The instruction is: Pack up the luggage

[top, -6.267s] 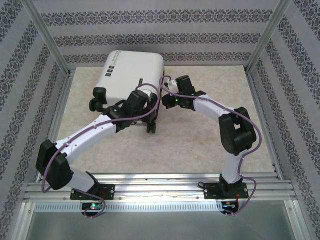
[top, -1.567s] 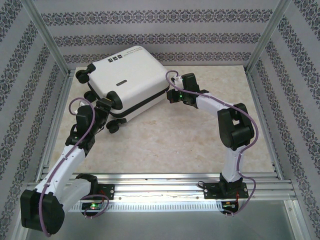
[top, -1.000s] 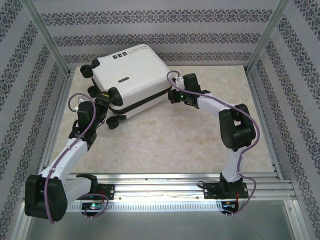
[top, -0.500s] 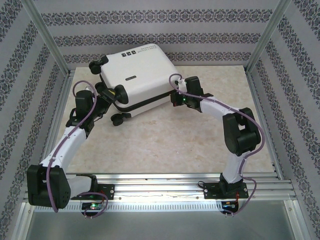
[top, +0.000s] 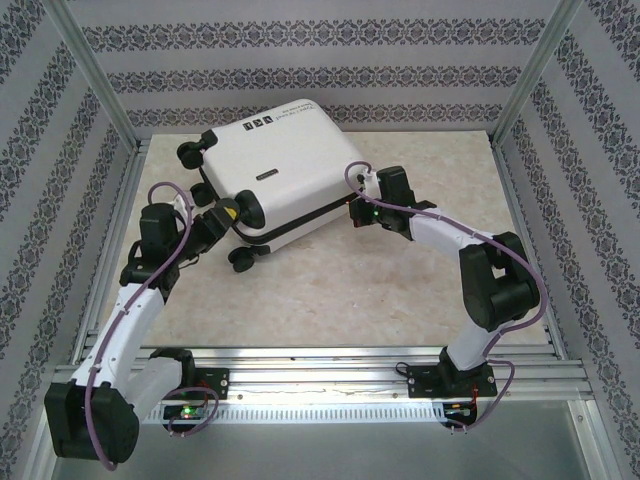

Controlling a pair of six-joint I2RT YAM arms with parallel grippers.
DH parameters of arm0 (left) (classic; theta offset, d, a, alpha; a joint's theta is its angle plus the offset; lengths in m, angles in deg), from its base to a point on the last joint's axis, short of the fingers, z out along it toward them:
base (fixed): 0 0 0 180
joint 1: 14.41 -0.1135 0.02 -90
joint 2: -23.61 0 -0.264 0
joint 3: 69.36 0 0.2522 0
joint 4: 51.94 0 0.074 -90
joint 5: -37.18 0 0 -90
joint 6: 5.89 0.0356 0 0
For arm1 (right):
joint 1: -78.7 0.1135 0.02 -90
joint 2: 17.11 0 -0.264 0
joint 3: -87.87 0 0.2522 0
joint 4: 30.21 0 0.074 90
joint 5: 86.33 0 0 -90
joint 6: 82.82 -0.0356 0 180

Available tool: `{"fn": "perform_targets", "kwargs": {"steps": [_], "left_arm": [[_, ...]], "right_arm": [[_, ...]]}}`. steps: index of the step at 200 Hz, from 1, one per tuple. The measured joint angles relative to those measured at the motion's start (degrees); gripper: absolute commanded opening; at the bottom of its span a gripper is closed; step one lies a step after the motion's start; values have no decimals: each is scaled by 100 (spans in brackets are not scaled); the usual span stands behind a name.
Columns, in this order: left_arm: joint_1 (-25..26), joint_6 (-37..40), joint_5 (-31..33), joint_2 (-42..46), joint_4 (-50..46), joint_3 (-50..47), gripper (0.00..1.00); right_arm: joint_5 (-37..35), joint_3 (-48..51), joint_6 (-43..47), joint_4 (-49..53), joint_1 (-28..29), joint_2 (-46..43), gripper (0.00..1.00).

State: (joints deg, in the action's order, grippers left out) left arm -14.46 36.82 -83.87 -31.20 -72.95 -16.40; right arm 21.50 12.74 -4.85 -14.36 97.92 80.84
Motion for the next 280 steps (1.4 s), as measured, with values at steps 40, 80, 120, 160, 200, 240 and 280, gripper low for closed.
{"fn": "perform_targets", "kwargs": {"steps": [40,80,120,160,200,240,280], "left_arm": [[-391,90,-577,-166,374,-184,0],[-750,201,-951,-299,560,-223,0],[-1088,326,-1294,-518,769,-221,0],[-1696,494,-1799,-1060,1123,-66,0],[-2288,470,-2297,-1834,1740,192,20],[-2321,682,-1637,-1856,1182,629,56],[-2396,1228,282,-1281,-343,1126,64]], "right_arm": [[-39,-157,44,33,-184,157,0],[-136,-455,111,107,-396,400,0],[-94,-876,162,221,-479,732,0],[767,-686,461,-391,-544,839,0],[1491,-330,551,-1097,-481,839,0],[1690,-221,601,-1320,-417,839,0],[1725,-186,584,-1394,-358,839,0]]}}
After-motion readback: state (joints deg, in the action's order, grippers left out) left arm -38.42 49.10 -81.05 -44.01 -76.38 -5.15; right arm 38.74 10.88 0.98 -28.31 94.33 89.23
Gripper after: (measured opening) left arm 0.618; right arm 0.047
